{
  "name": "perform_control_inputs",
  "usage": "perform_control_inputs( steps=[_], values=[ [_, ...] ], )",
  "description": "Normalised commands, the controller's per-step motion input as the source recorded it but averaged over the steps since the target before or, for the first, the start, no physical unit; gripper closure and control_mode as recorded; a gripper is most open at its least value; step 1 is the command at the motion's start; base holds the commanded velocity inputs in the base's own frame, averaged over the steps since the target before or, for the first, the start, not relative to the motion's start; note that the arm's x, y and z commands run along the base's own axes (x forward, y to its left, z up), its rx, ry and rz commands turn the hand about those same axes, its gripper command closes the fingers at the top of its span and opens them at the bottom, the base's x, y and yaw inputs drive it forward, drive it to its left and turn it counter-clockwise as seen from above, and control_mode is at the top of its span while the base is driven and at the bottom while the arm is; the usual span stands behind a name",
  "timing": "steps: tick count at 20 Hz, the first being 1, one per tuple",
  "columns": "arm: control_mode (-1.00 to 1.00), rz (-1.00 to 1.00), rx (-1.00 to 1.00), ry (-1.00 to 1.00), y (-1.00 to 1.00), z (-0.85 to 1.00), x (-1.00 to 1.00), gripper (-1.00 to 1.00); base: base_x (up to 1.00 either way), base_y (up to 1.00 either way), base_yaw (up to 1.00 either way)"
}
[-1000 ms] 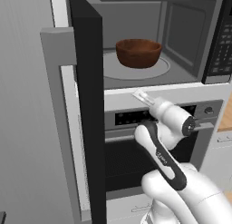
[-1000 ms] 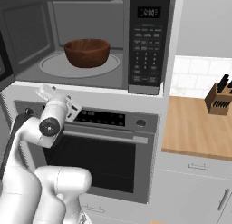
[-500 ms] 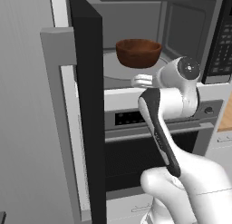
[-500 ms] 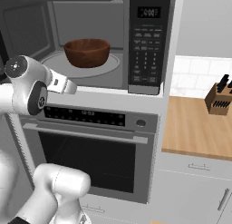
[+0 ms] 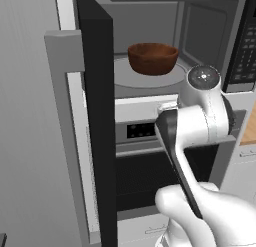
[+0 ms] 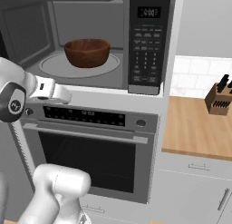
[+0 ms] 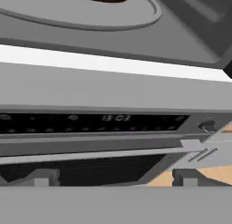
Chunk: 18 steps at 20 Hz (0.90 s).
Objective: Open the microwave, place the bowl with waffle inside the microwave, then close the microwave door and turn it on.
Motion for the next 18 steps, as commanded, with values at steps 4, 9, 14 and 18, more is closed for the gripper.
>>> perform_control_inputs(
  steps=[4,9,14,18],
  values=[
    [-1.00,-0.02,0.00,0.00,-0.56,-0.69,-0.30,-1.00,0.00,0.00,0.00],
    [-1.00,0.00,-0.01,0.00,-0.27,-0.53,-0.01,-1.00,0.00,0.00,0.00],
    [-1.00,0.00,-0.15,-0.01,0.14,-0.37,0.00,-1.00,0.00,0.00,0.00],
    [-1.00,0.00,-0.16,0.00,0.15,-0.31,0.00,-1.00,0.00,0.00,0.00]
  ],
)
